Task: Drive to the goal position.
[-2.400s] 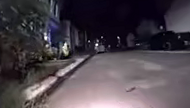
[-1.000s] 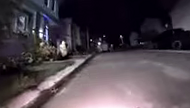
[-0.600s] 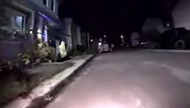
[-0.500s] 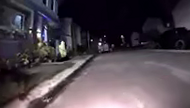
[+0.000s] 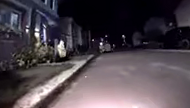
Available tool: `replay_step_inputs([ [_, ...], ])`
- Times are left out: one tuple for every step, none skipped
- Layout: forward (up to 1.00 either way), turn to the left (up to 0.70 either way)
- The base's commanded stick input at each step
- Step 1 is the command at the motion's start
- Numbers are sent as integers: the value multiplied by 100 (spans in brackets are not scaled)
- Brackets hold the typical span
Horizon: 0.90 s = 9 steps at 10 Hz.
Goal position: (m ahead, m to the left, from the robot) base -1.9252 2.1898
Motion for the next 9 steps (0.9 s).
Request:
replay_step_inputs([
  [70,0],
  [70,0],
  [70,0],
  [70,-6],
  [70,-35],
  [70,-35],
  [70,-7],
  [70,0],
  [70,0],
])
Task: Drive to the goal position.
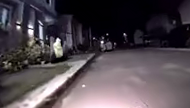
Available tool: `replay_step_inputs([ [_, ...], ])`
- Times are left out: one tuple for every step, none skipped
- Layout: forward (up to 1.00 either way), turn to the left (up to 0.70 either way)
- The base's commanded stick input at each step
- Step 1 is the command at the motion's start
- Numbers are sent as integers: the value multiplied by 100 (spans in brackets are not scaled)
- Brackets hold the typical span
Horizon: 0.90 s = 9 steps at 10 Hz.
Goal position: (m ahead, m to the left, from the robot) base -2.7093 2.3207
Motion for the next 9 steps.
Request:
replay_step_inputs([
  [70,0],
  [70,0],
  [70,0],
  [70,0],
  [70,0],
  [70,0],
  [70,0],
  [70,0],
  [70,0],
])
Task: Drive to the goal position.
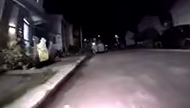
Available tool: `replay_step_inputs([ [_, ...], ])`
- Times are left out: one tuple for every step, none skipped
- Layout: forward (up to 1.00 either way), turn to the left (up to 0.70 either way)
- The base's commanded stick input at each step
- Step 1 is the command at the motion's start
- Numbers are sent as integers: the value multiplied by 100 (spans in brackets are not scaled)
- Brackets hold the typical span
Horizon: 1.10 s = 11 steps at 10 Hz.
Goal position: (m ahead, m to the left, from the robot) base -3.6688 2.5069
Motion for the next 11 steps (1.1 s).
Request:
replay_step_inputs([
  [70,0],
  [70,0],
  [70,0],
  [70,0],
  [70,0],
  [70,0],
  [70,0],
  [70,0],
  [70,0],
  [70,0],
  [70,0],
])
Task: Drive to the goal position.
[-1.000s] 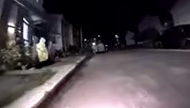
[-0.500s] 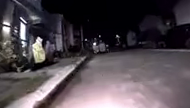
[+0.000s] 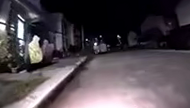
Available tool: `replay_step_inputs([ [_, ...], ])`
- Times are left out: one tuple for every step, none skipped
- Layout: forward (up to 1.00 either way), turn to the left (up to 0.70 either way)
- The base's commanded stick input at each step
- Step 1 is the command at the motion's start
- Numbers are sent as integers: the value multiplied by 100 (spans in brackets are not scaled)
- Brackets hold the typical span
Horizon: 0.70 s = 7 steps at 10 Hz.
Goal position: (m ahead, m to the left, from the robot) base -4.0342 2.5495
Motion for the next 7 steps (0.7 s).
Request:
replay_step_inputs([
  [70,0],
  [70,0],
  [70,0],
  [70,0],
  [70,0],
  [70,0],
  [70,0],
])
